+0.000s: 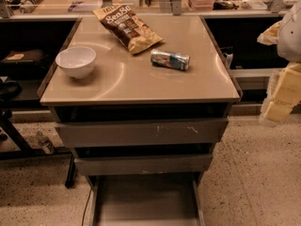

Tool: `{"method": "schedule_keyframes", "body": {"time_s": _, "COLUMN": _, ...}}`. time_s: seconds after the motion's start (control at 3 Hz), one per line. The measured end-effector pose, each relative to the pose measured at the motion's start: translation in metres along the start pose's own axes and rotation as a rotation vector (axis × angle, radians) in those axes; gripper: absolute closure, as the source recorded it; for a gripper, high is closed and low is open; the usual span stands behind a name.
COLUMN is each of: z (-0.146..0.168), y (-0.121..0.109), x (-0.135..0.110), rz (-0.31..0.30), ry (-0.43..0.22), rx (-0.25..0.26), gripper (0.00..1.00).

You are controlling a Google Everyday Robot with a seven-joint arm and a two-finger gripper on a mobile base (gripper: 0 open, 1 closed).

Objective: Place redbull can into bottom drawer

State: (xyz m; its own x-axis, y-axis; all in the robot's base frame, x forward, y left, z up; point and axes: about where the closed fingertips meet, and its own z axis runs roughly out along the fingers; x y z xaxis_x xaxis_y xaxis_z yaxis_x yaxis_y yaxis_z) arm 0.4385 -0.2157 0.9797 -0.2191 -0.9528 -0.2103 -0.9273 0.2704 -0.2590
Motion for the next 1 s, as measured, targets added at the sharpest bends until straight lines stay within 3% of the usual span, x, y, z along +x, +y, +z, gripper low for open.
{"method": "schedule_keyframes", "body": {"time_s": 0.67, "z": -0.001, "y": -0.009, "x": -0.010, "rz": -0.025, "ry": -0.007, "rx": 0.020, "gripper": 0.00}}
{"method": "schedule_keyframes", "body": {"time_s": 1.0, "z": 0.010, "y": -0.029, "x": -0.027, "rz": -0.092, "ry": -0.008, "rx": 0.071, "gripper": 0.00}}
